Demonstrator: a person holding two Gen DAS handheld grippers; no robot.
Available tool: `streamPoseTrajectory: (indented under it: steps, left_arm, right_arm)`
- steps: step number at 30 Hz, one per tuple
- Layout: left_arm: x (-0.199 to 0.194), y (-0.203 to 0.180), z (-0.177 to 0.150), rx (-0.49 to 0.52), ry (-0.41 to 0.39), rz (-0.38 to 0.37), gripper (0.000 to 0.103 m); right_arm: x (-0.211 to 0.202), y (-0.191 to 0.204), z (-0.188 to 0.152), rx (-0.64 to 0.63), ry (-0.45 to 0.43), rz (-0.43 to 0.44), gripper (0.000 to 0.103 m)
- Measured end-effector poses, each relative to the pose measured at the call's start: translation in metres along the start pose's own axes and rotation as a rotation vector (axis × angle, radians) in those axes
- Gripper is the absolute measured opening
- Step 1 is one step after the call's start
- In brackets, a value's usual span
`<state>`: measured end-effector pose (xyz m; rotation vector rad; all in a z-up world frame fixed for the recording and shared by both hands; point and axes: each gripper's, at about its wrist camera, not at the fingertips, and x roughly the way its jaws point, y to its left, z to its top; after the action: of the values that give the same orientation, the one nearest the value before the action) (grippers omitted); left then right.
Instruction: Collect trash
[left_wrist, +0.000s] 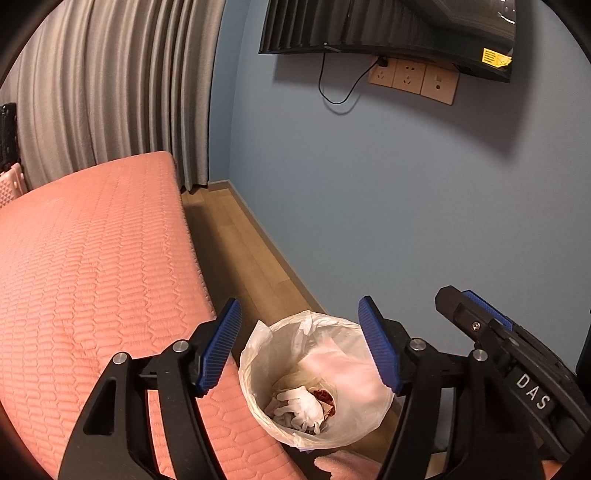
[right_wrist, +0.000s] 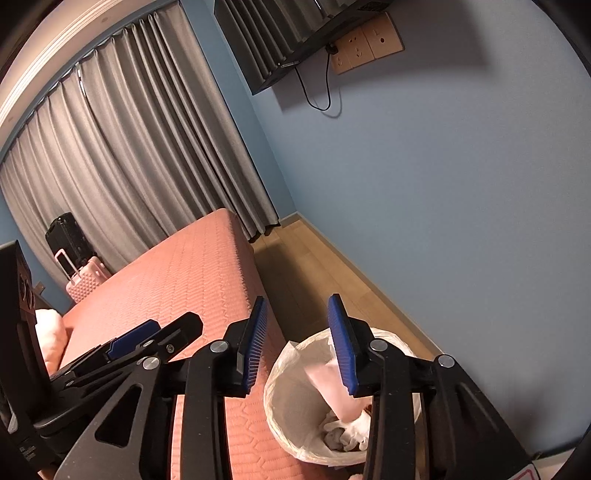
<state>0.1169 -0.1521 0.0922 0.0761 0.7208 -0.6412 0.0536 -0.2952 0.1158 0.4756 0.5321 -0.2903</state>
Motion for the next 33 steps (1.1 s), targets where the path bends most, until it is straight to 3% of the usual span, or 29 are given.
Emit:
streamPoseTrajectory:
  steps: [21,33]
  left_arm:
    - [-0.009,0.013,-0.001,-0.031,-0.012,0.024,0.065]
    - [-0.019,0.030,-0.016,-0.033,-0.019,0.080,0.076]
  right_arm:
    - [0.004,0.012,-0.001,-0.038,0.029,0.005,0.041]
    - [0.005,0.023,-0.012,-0.109,0.073,-0.015,0.048]
